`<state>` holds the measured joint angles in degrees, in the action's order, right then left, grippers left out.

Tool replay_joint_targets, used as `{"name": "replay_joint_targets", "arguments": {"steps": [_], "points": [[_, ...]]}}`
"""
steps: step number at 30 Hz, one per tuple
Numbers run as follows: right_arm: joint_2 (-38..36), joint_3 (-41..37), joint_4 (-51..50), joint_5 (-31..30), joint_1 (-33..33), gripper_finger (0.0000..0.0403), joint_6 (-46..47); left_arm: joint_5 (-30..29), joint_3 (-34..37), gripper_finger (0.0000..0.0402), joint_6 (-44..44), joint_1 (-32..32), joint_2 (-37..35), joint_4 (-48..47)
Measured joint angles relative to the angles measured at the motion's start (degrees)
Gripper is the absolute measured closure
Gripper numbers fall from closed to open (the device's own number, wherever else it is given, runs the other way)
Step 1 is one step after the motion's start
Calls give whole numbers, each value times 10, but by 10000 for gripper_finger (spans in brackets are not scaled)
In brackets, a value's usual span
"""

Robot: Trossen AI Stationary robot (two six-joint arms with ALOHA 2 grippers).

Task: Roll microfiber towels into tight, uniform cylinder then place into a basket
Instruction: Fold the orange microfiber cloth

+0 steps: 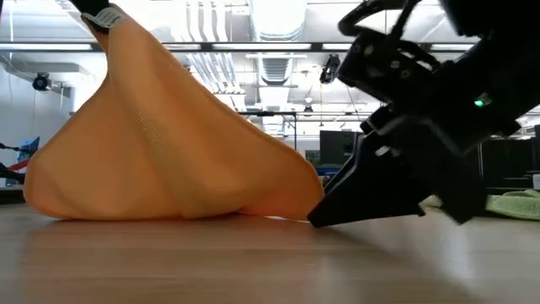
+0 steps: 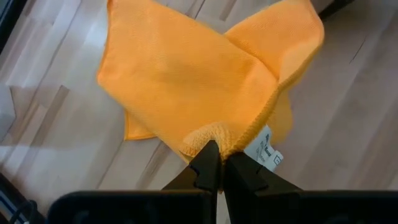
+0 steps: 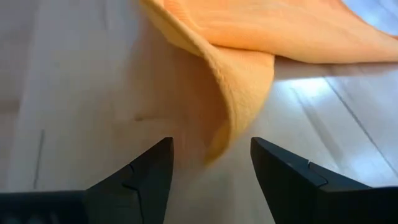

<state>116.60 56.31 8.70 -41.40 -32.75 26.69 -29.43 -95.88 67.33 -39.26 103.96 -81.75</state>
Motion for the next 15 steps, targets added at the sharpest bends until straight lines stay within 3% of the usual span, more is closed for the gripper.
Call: {"name": "replay_joint_targets", "arguments": {"steps": [9, 15], "points": [[-2, 15, -26, -10, 2, 201, -23, 2, 12, 402, 0, -5, 0, 13], [-2, 9, -26, -23, 7, 259, -36, 7, 23, 402, 5, -6, 0, 21]]}}
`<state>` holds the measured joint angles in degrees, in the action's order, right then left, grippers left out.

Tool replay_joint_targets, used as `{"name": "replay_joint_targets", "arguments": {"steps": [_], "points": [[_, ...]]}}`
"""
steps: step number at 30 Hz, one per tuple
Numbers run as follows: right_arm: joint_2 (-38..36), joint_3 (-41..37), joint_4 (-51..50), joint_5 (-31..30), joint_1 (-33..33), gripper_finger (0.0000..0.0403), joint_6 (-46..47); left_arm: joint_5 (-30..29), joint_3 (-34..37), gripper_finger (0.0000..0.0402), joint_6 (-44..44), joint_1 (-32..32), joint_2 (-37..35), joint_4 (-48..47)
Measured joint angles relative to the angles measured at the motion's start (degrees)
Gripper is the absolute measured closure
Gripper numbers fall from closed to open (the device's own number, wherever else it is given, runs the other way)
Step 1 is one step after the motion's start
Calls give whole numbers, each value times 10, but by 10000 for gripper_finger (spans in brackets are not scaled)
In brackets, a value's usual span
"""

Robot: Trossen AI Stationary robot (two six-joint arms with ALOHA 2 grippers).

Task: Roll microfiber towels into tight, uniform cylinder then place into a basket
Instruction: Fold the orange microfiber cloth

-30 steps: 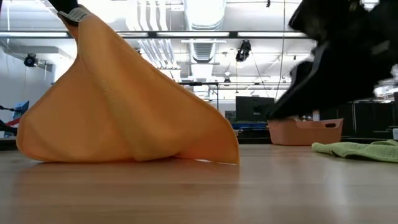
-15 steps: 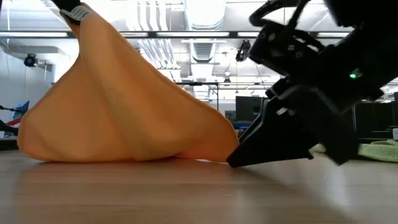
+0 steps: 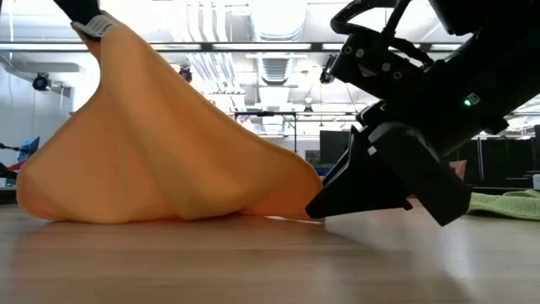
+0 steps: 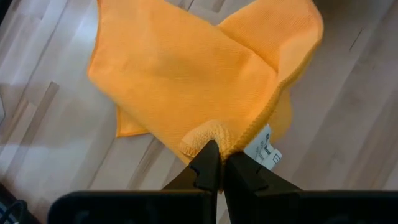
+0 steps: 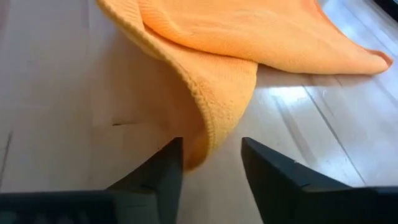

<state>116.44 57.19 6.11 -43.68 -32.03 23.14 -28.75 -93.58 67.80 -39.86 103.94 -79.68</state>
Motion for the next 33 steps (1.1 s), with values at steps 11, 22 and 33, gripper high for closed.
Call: {"name": "replay_joint_targets", "arguments": {"steps": [11, 22, 33], "points": [[0, -1, 0, 0, 1, 391, -52, 14, -1, 402, 4, 0, -2, -12], [-124, 1, -124, -115, -18, 394, -90, -9, -15, 402, 6, -12, -32, -68], [-366, 5, -206, -200, -21, 394, -229, -110, -40, 402, -33, -14, -86, -103]]}}
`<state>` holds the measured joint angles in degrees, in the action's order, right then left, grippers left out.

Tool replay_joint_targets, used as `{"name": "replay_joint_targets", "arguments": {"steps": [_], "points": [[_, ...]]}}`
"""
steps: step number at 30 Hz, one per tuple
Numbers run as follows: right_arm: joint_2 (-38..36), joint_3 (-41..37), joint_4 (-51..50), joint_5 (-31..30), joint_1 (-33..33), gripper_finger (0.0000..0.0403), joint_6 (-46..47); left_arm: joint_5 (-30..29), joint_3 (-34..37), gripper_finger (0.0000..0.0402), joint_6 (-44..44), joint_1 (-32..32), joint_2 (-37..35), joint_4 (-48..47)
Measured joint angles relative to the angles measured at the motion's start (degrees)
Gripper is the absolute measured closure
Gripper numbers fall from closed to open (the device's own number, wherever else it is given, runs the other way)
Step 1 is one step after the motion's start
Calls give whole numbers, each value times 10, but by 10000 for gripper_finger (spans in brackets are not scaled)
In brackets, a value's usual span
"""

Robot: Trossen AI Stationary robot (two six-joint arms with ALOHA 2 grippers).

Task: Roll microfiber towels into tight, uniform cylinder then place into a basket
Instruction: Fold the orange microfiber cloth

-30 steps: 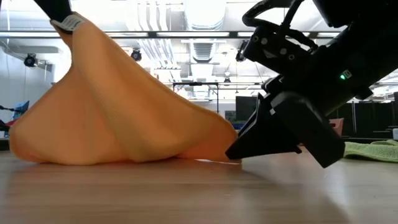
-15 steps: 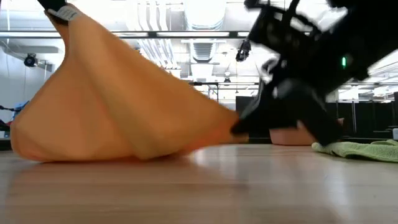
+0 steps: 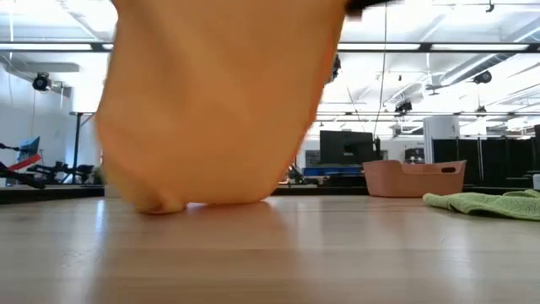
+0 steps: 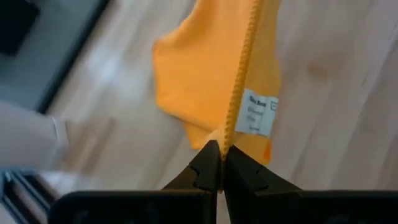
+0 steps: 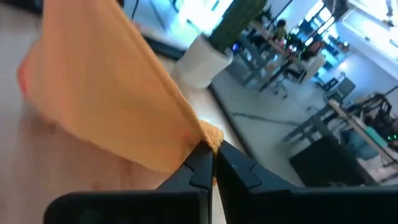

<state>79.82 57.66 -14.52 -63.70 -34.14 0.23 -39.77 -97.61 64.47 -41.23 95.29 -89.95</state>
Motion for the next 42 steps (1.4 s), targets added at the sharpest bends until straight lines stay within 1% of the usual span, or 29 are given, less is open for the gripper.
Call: {"name": "replay_joint_targets", "arguments": {"steps": [3, 4, 7, 9, 13, 17, 20, 23, 25, 31, 34, 36, 38, 40, 42], "points": [[-54, 4, 0, 8, 2, 394, -46, -40, -7, 402, -24, 2, -25, 0], [-70, 7, 0, 17, 2, 394, -59, -45, -9, 402, -36, 3, -34, 1], [-110, 20, 0, 72, 2, 394, -98, -48, -11, 402, -66, 4, -60, 0], [-125, 36, 1, 85, 1, 394, -126, -48, -12, 402, -94, 3, -80, 2], [-143, 79, -2, 80, 3, 394, -193, -60, -28, 402, -149, 4, -124, 2], [-145, 114, -25, 85, 4, 394, -232, -112, -30, 402, -189, 4, -159, 1], [-145, 122, -31, 84, 13, 394, -249, -132, -23, 402, -209, 4, -169, 0], [-145, 121, -34, 83, 41, 394, -270, -159, -12, 402, -242, 21, -170, -1], [-145, 119, -36, 82, 73, 394, -273, -180, -4, 402, -262, 43, -170, -2], [-145, 98, -42, 95, 194, 394, -277, -191, 13, 402, -338, 153, -174, -1], [-145, 93, -33, 132, 266, 394, -283, -213, 12, 402, -395, 217, -180, 1], [-144, 92, -19, 172, 310, 394, -284, -229, 11, 402, -426, 258, -186, 4], [-144, 92, 1, 215, 343, 394, -283, -232, 12, 402, -463, 297, -193, 20], [-145, 92, 11, 244, 361, 394, -283, -216, 12, 402, -488, 320, -199, 39], [-145, 95, 10, 252, 362, 394, -285, -184, 12, 402, -501, 326, -203, 61]]}}
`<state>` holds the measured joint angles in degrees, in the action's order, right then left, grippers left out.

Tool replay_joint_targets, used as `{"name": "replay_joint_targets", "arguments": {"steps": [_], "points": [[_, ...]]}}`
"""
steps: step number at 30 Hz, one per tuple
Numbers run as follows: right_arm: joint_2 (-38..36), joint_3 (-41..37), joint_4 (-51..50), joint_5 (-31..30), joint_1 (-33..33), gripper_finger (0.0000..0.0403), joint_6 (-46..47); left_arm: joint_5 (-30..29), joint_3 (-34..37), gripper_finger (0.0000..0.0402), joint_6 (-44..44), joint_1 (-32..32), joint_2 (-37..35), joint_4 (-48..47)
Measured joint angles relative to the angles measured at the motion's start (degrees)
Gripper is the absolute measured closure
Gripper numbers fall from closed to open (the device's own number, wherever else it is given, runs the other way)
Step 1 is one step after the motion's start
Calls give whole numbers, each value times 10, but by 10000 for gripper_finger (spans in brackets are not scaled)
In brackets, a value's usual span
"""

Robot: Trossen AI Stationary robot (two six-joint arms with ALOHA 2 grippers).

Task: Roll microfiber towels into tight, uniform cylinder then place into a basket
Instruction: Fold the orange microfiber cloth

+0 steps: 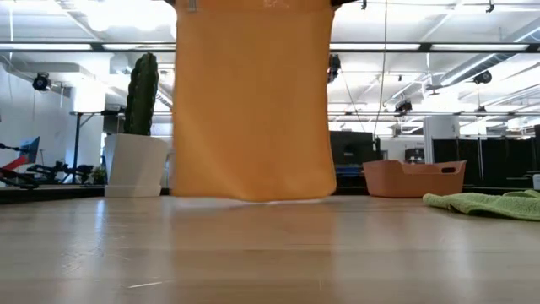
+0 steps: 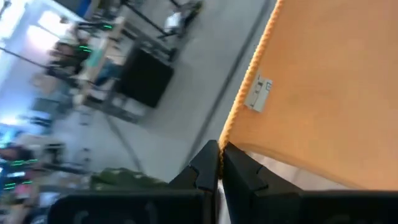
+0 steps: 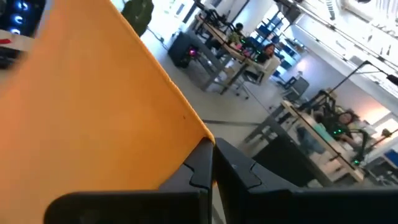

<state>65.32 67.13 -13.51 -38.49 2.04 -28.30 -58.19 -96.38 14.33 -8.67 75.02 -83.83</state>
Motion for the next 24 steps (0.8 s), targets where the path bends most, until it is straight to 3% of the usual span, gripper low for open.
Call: {"name": "replay_joint_targets", "arguments": {"steps": [4, 13, 19, 24], "points": [[-2, 1, -57, 25, -23, 394, 24, 78, 2, 402, 27, -21, 6, 2], [-1, -24, -294, 92, -129, 394, 259, 240, 87, 402, 213, -144, 47, 4], [2, -82, -296, 215, -214, 394, 371, 321, 146, 401, 361, -247, 99, 31], [18, -150, -235, 268, -281, 394, 435, 364, 175, 401, 434, -312, 159, 111]]}}
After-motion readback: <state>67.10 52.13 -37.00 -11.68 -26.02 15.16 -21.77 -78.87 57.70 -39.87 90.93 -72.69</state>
